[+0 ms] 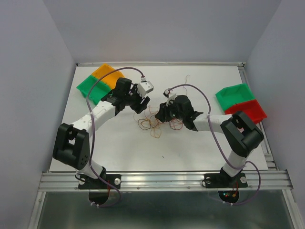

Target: Untangle the cables

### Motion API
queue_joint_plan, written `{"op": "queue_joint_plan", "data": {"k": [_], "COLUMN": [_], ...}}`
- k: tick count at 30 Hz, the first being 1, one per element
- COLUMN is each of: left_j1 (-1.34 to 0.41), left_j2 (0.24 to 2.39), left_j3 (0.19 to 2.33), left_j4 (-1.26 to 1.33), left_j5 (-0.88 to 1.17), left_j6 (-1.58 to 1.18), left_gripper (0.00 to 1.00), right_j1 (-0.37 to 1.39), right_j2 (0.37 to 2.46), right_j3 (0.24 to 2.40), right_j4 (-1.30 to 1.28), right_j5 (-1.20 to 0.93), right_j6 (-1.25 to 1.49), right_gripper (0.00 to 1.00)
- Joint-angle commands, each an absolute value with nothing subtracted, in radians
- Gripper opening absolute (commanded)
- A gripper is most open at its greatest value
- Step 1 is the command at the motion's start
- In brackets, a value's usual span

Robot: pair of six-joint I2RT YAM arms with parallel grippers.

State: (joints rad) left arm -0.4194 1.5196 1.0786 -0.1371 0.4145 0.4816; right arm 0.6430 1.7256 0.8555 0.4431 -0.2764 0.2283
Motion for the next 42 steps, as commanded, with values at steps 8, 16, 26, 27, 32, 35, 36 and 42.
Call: {"op": "queue_joint_plan", "data": {"k": [8, 16, 26, 27, 32, 35, 36, 42], "left_j1": [-0.413, -0.41, -0.41, -0.41, -0.408, -0.402, -0.402, -0.402], "left_j2": [1.532, 1.554, 1.6, 1.621, 1.664, 1.646, 1.641, 1.635], "left_j3": [1.144, 1.152, 1.166, 1.175, 1.195, 1.174, 1.166, 1.158], "left_j4": [-0.126, -0.124, -0.129, -0.136, -0.13, -0.084, -0.071, -0.071], "left_j5": [0.407, 0.38, 0.423, 0.436, 0.399, 0.385, 0.384, 0.474], "left_j6": [0.492, 0.489, 0.503, 0.503, 0.492, 0.477, 0.473, 0.472], "left_gripper": [0.68, 0.67, 0.66, 0.66, 0.63, 0.63, 0.63, 0.64], "right_j1": [0.65, 0.652, 0.65, 0.65, 0.652, 0.647, 0.647, 0.641], "right_j2": [1.805, 1.781, 1.526, 1.511, 1.433, 1.324, 1.295, 1.186], "right_j3": [0.96, 0.957, 0.962, 0.966, 0.969, 0.969, 0.974, 1.112], "right_j4": [0.41, 0.403, 0.336, 0.322, 0.313, 0.314, 0.314, 0.273], "right_j5": [-0.368, -0.377, -0.259, -0.262, -0.093, 0.058, 0.133, 0.278], "right_j6": [0.236, 0.227, 0.206, 0.198, 0.215, 0.224, 0.219, 0.166], "right_gripper": [0.42, 0.08, 0.05, 0.06, 0.01, 0.01, 0.01, 0.01]}}
